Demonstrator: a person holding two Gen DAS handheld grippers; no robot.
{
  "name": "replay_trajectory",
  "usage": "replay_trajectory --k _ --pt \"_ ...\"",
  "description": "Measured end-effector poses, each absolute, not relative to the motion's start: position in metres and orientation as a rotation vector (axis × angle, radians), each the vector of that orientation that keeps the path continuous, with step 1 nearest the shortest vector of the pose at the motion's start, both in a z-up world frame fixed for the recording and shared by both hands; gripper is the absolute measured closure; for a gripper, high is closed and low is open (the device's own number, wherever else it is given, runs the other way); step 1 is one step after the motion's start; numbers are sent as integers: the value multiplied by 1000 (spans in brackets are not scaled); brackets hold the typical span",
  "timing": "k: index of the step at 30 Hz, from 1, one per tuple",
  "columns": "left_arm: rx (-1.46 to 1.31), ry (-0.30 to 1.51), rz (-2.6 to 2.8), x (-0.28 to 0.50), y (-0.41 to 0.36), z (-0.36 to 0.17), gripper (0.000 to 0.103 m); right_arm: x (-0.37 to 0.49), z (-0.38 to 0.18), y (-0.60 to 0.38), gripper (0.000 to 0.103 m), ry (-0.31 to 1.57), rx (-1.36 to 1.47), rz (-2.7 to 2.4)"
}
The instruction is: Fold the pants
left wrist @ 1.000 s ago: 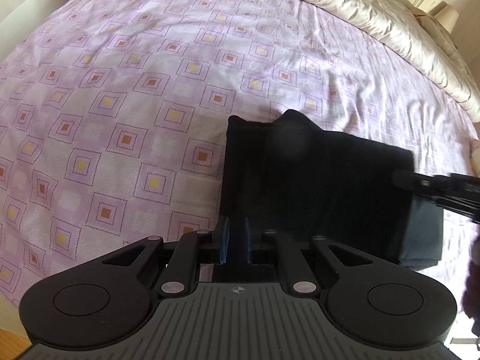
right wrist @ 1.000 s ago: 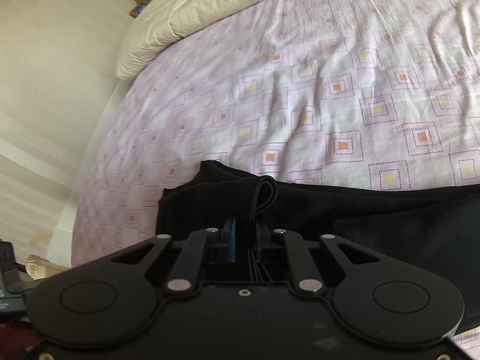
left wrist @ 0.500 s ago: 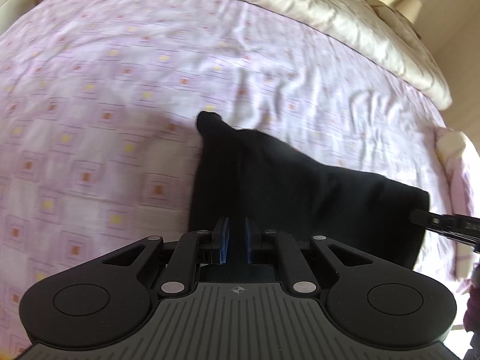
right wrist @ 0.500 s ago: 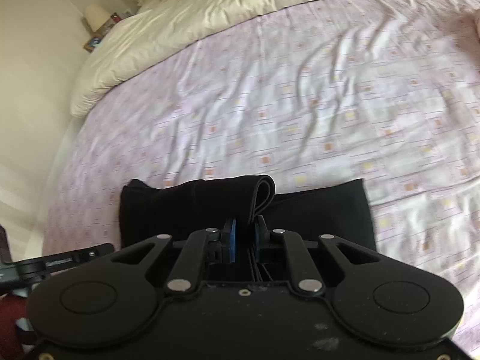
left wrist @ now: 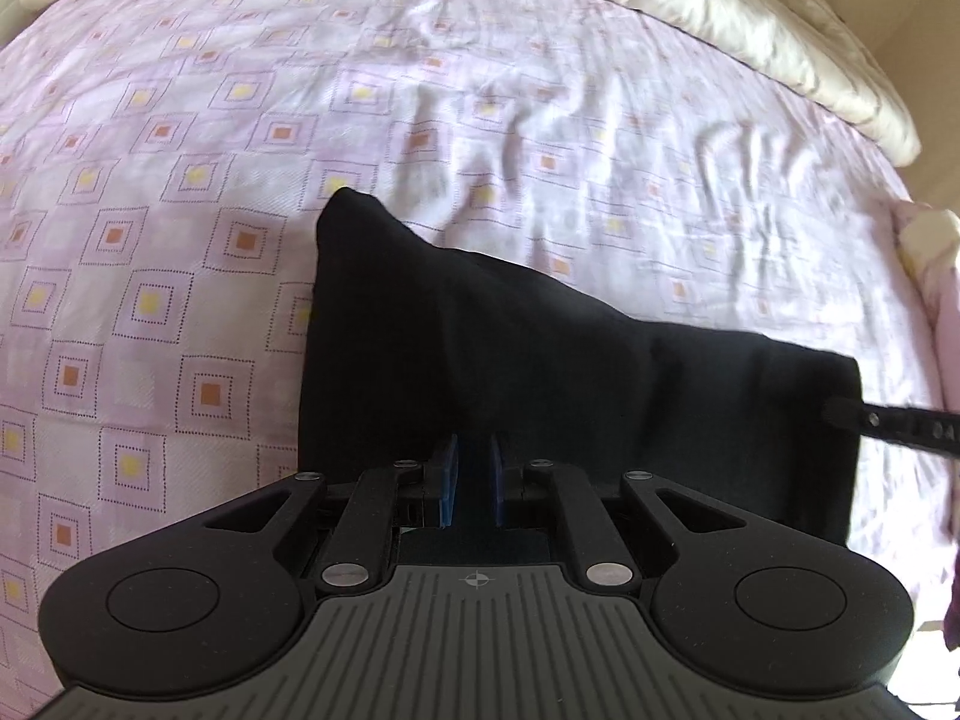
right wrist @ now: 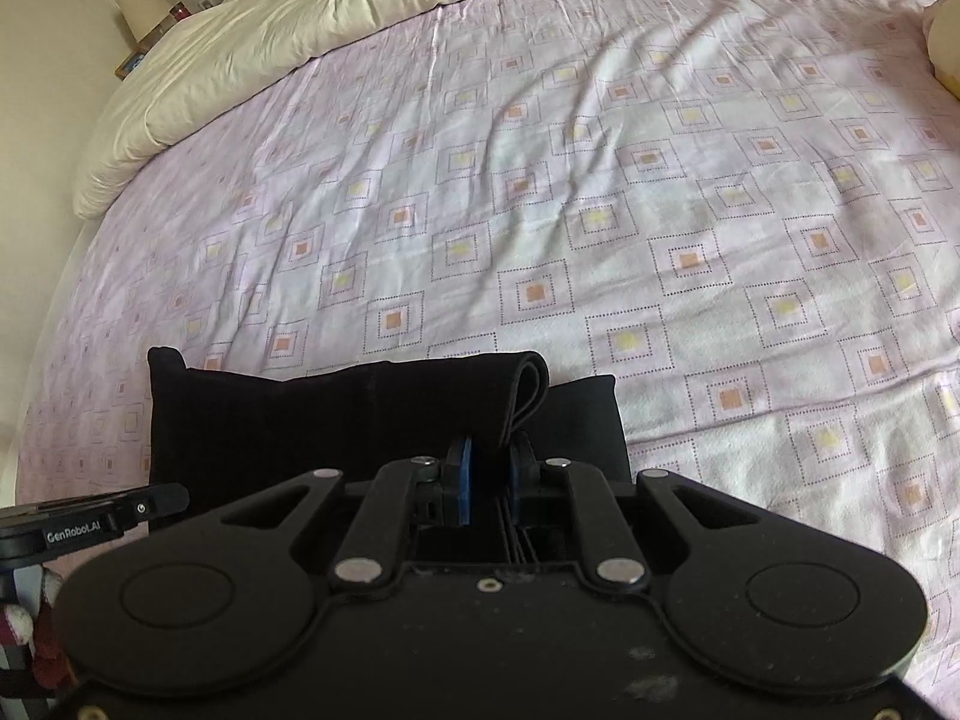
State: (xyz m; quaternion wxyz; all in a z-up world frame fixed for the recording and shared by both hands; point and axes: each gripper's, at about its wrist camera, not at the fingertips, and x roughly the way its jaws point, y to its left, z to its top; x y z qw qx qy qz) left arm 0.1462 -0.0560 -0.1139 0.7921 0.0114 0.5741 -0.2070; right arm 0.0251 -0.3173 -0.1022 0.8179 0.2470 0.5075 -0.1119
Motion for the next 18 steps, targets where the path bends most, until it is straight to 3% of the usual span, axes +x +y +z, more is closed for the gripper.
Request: replay_trajectory --k 7,12,18 --pt "114 1263 -454 158 -69 -123 92 37 -124 -325 85 1130 508 -270" --pt "89 1166 -502 166 -69 -92 92 29 -97 -314 75 1080 431 -285" --pt "91 1153 -470 199 -73 -92 92 13 -72 -293 75 1019 393 -244"
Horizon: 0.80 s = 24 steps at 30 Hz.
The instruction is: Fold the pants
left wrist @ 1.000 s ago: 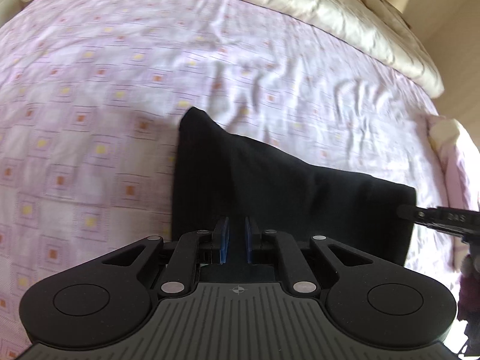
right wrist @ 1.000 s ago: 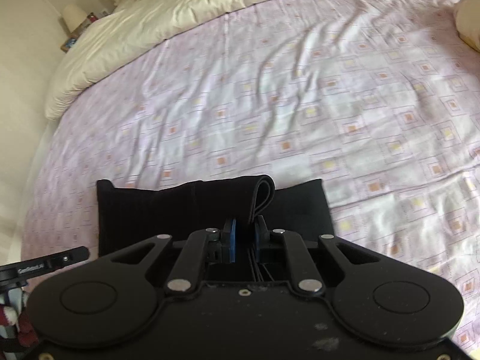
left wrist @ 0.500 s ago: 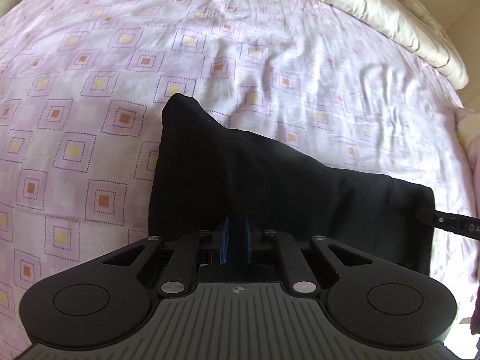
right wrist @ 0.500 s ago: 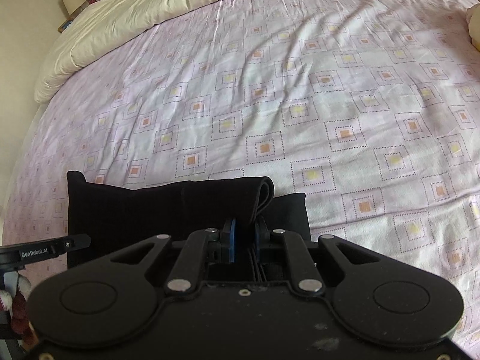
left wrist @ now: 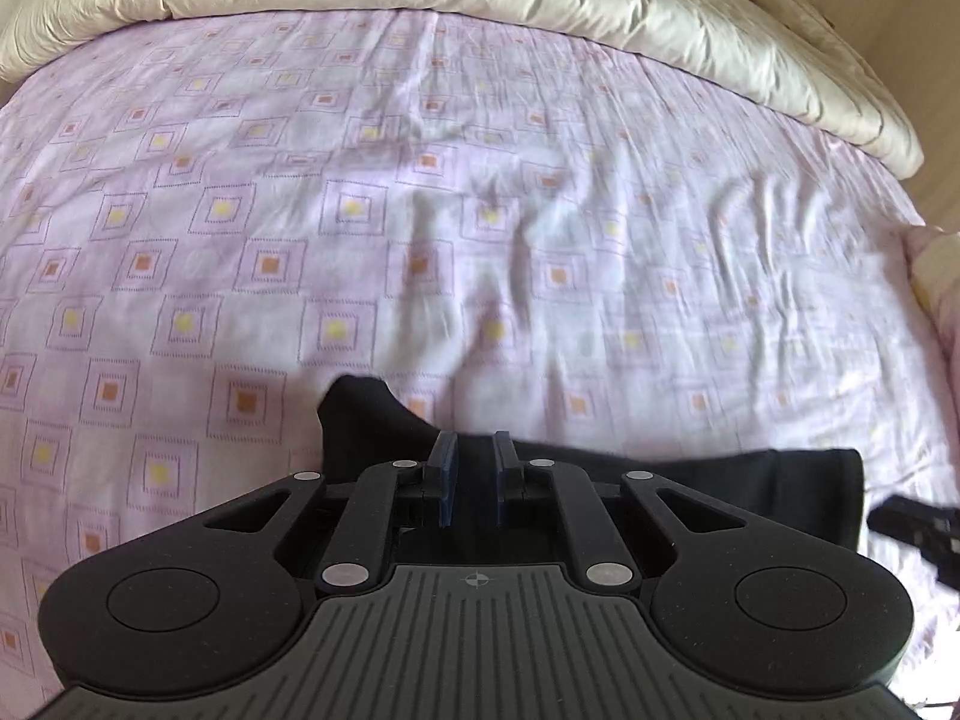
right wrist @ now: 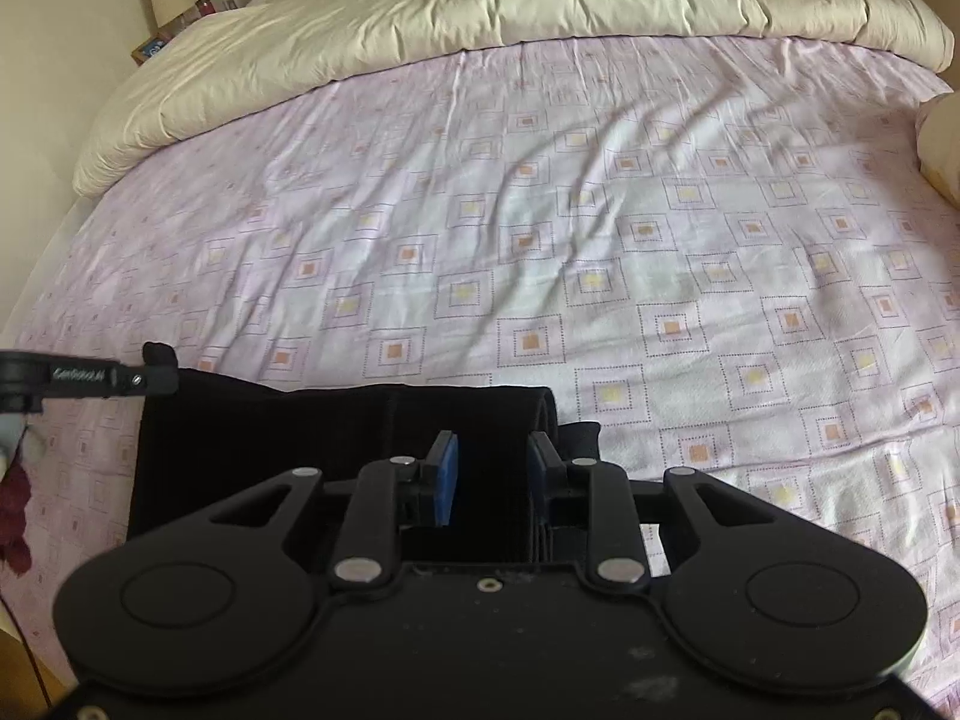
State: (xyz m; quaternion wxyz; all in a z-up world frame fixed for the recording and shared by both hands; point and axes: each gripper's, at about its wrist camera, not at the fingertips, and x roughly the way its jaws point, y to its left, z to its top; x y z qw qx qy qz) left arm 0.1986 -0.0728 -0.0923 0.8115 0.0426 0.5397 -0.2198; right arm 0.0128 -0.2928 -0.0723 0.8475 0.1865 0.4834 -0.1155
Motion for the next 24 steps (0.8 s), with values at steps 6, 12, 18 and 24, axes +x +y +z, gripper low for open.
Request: replay_trajectory --k 6,12,18,24 --pt "124 1180 -447 229 -79 -109 92 17 -102 -285 75 1129 419 -230" --pt "187 1238 -441 249 -87 -132 92 26 -120 -284 77 1187 388 -233" --pt "220 1224 -453 254 -93 -140 92 32 -124 -284 76 1202 374 -236" --pt "164 1160 -414 256 -81 -114 92 31 -124 -282 69 1190 358 -207"
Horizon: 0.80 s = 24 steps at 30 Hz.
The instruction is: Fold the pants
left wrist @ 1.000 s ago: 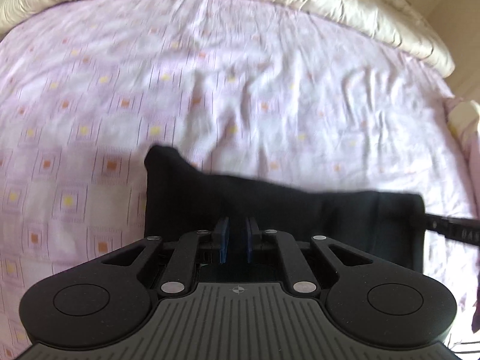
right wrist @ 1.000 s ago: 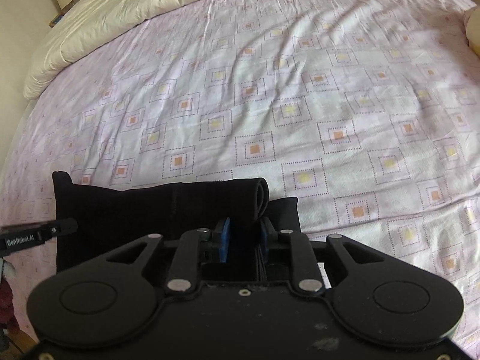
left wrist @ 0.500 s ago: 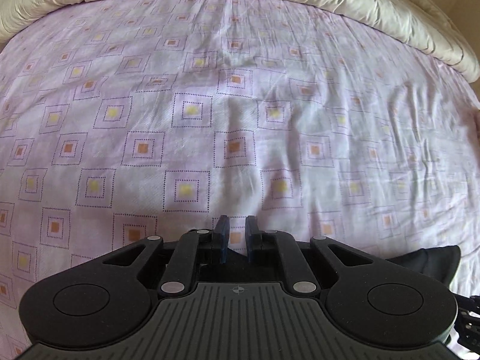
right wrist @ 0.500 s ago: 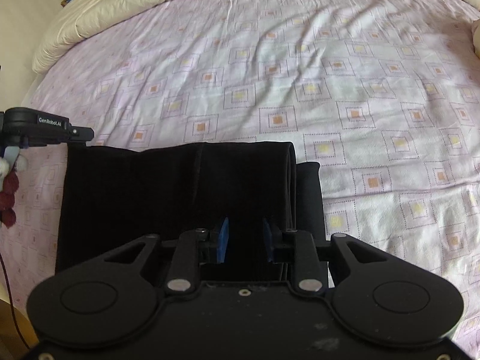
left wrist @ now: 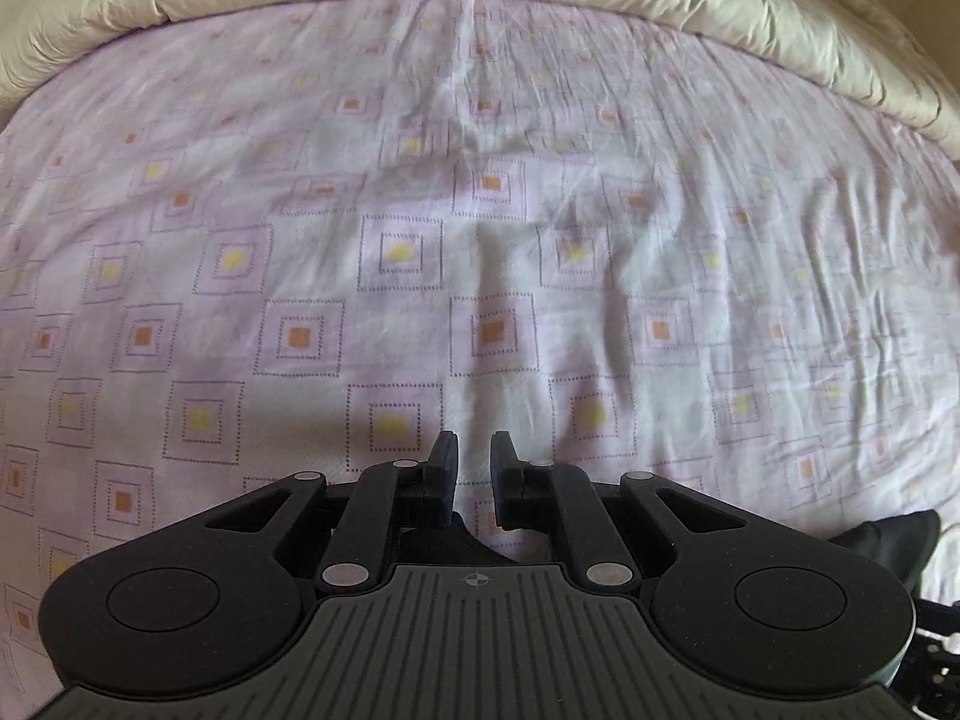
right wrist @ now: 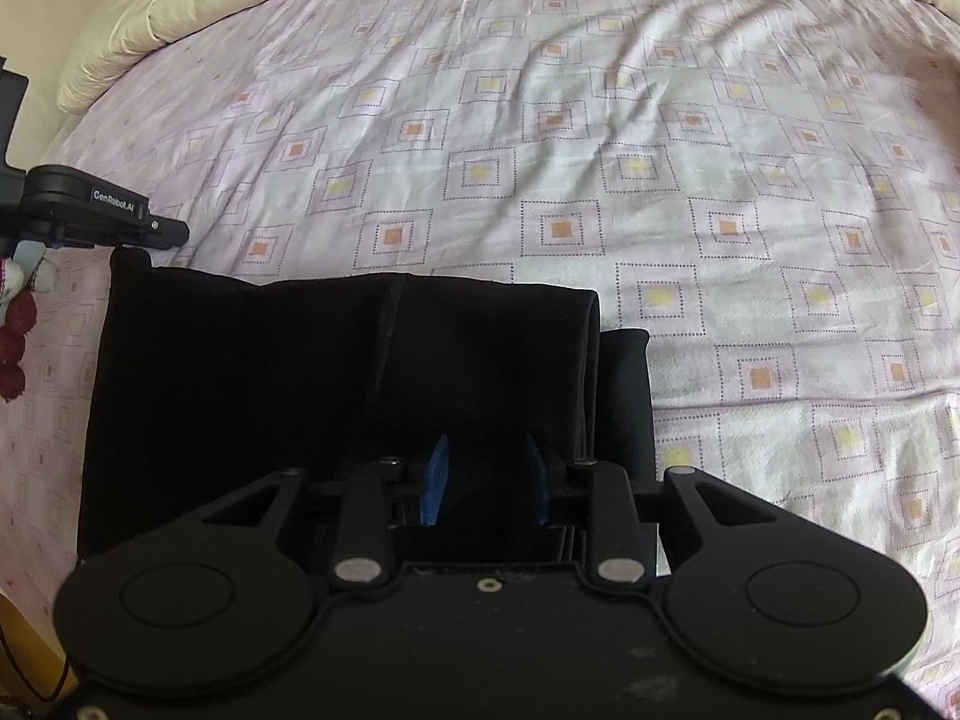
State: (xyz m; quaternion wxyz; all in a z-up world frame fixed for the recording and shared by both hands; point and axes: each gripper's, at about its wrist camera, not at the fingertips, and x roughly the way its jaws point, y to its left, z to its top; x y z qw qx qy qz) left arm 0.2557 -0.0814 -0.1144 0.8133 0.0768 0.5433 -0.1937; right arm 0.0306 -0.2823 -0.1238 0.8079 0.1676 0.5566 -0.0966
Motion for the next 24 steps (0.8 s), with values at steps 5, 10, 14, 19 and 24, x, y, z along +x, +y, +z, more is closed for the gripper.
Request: replay_trajectory --k 5,10,14,19,24 --pt "114 1092 -414 226 -60 -85 91 30 -125 -266 37 1169 312 -151" --pt "75 1130 -401 180 -40 -86 71 29 -129 -238 13 1166 170 -130" --pt "45 1186 -393 152 -35 -97 71 20 -132 -230 5 1171 92 -125" --pt "29 1215 -414 121 -36 -103 70 -1 -140 -258 5 1232 191 -218" --pt "84 1267 -423 110 -45 -126 62 -28 -154 -305 0 1270 445 -294"
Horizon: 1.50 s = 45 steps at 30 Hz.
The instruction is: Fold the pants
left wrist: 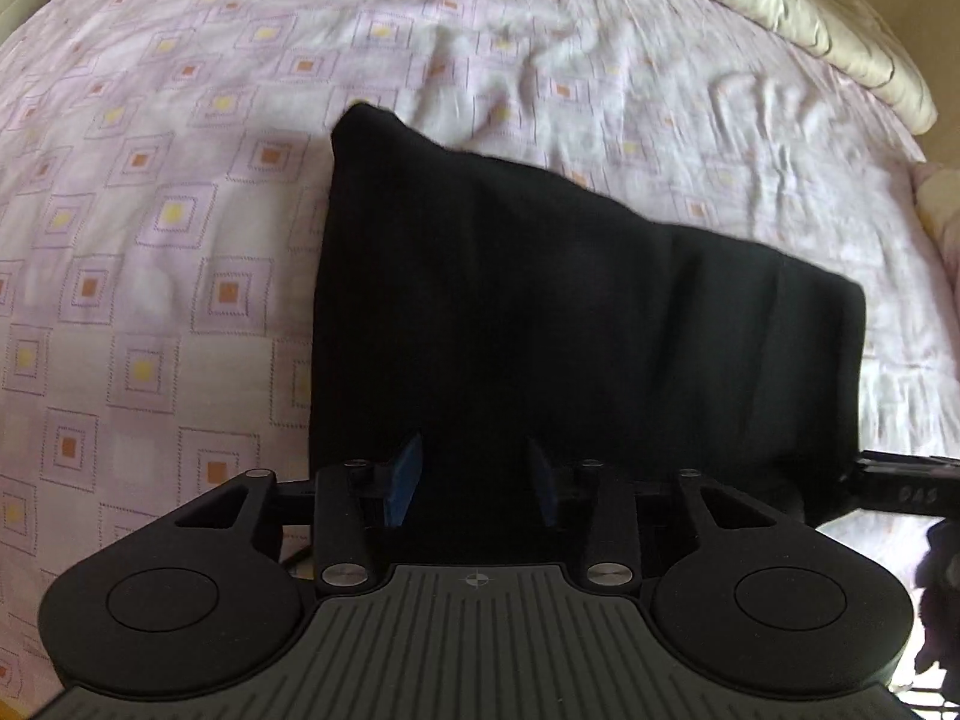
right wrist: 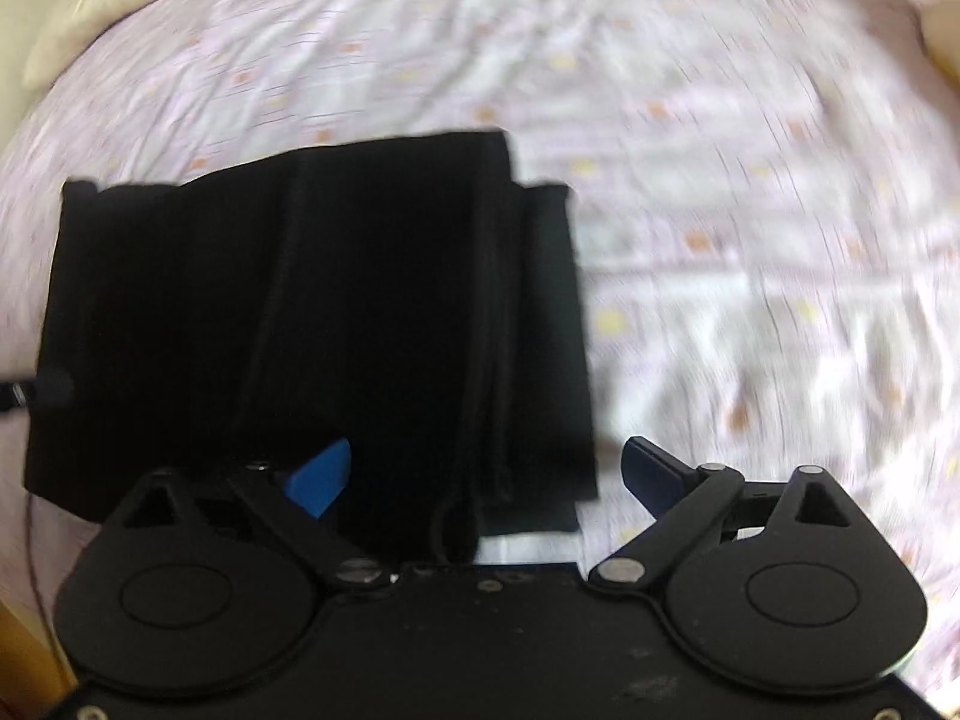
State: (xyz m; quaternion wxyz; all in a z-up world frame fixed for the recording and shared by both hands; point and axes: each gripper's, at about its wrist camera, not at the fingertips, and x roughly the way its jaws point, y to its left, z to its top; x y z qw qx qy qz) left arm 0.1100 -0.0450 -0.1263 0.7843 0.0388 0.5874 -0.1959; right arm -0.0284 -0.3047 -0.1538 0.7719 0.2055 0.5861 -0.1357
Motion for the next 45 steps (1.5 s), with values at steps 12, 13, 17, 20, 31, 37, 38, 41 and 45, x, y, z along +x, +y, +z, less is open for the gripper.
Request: replay_trajectory --k 12,13,17,20,31,37,38,41,45 --pt "87 1262 -352 106 -60 -134 48 -23 -149 -313 0 1267 422 -239" --pt "81 1258 -348 105 -61 -134 46 -23 -148 -314 0 1266 415 -231" --pt "91 1245 -334 102 -72 -137 33 -26 -137 -314 0 1236 411 -205" --pt "106 1234 -311 102 -75 -139 30 -25 -130 -323 0 1205 435 -183" --pt "108 1208 -297 97 -74 -138 29 -4 -137 -339 0 1157 514 -102" --pt "123 1220 -312 98 -72 -135 29 1 -156 -333 0 1171 506 -104" --pt "133 1217 -315 97 -71 -133 30 1 -161 -328 0 1172 493 -109" --pt "185 1142 -286 90 -66 -124 42 1 -165 -324 0 1160 489 -132" --pt "196 1053 -261 85 -48 -113 42 2 -166 -321 0 1150 486 -154"
